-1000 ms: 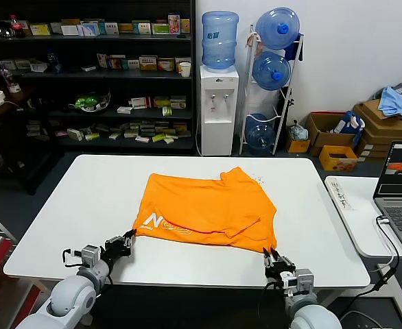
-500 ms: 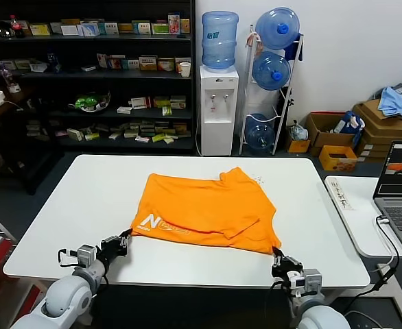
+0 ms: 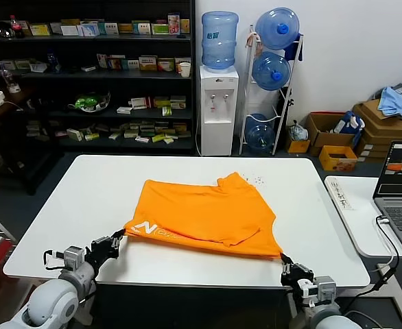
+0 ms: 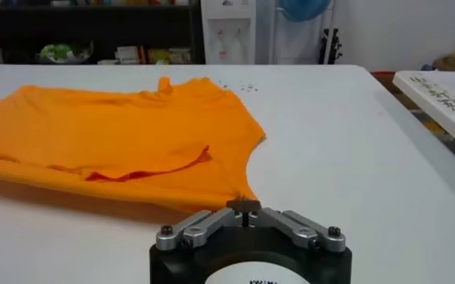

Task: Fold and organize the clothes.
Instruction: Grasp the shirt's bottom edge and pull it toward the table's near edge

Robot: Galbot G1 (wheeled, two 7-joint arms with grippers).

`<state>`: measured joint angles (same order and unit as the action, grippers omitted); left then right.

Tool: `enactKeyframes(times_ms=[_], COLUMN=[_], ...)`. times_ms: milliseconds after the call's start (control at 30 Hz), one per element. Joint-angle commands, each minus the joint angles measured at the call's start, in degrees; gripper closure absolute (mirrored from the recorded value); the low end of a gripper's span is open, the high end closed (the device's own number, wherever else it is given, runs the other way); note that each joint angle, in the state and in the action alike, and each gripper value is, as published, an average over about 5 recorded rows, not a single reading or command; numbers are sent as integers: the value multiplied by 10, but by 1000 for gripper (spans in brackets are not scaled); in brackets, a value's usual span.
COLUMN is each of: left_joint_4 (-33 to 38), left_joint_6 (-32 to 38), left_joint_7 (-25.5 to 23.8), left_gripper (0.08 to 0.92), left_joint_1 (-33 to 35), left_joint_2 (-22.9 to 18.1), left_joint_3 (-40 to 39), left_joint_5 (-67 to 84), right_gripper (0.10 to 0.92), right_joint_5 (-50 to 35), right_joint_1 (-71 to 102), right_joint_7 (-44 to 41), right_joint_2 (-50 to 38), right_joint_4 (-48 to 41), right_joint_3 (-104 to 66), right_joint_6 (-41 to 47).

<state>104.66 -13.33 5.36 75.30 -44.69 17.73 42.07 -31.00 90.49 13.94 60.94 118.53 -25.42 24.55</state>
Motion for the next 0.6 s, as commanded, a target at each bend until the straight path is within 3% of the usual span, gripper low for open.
enactKeyframes(times_ms=[33,400,600], left_joint_4=[86,104,117], left_joint_6=[-16,-16,-26], left_joint_7=[20,20,33], left_gripper=[908,904,783], left_joint_1=[110,173,169], left_joint_2=[19,12,29], left_joint_3=[46,78,90], left_joint_5=[16,11,21], right_gripper=[901,885,732], right_joint_5=[-18,-13,-28], right_joint_1=[55,71,64], right_joint_7=[13,15,25], right_joint_2=[-22,-29,-53], right_joint_4=[47,49,75], right_joint_3=[-8,-17,-45], right_joint_6=[9,13,45])
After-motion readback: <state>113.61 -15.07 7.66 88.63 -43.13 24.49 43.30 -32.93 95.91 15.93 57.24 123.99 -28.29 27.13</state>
